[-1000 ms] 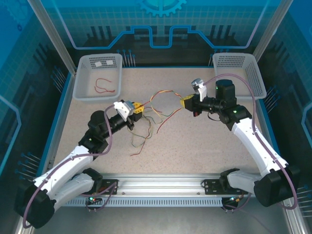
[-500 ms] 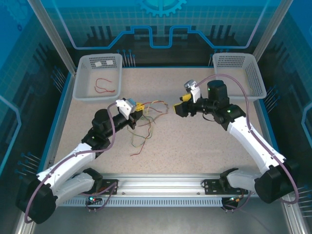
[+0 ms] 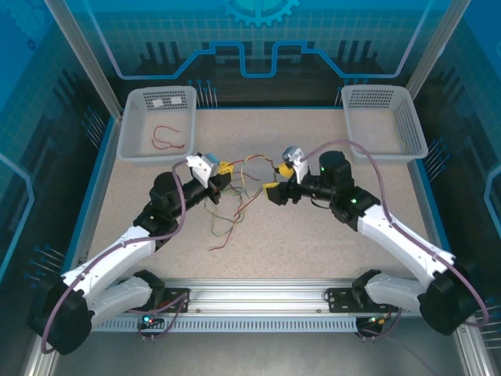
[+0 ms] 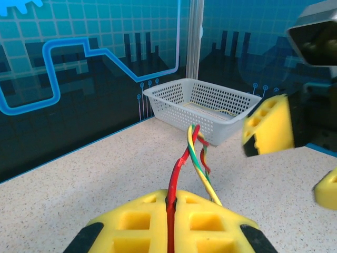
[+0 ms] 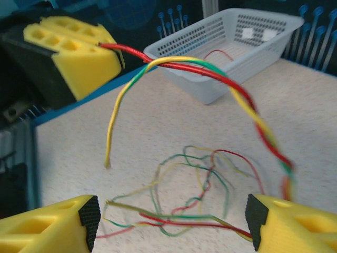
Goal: Untangle the cables
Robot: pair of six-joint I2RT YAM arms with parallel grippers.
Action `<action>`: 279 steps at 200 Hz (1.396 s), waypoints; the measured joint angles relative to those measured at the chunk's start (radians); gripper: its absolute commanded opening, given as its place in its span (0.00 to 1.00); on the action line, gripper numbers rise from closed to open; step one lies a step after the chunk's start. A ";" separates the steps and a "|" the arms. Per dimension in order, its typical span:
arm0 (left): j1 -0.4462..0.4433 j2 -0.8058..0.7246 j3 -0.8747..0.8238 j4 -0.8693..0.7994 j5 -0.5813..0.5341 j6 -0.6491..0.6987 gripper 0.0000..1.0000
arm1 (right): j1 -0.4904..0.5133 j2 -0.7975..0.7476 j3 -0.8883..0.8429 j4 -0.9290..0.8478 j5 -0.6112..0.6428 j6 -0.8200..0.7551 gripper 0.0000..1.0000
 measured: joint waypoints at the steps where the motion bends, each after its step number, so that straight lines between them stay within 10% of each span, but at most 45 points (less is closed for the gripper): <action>1: 0.000 0.001 0.001 0.000 0.000 0.000 0.00 | 0.000 0.005 0.002 0.002 -0.002 0.003 0.75; 82: -0.015 0.030 0.005 0.030 -0.011 -0.027 0.00 | 0.089 0.276 0.106 0.243 -0.084 0.327 0.74; 140: -0.020 0.029 0.005 0.033 -0.045 -0.034 0.00 | 0.117 0.322 0.120 0.317 -0.012 0.381 0.01; 279: 0.027 -0.081 -0.082 0.044 -0.408 -0.034 0.00 | -0.136 0.016 0.083 0.006 0.134 0.251 0.00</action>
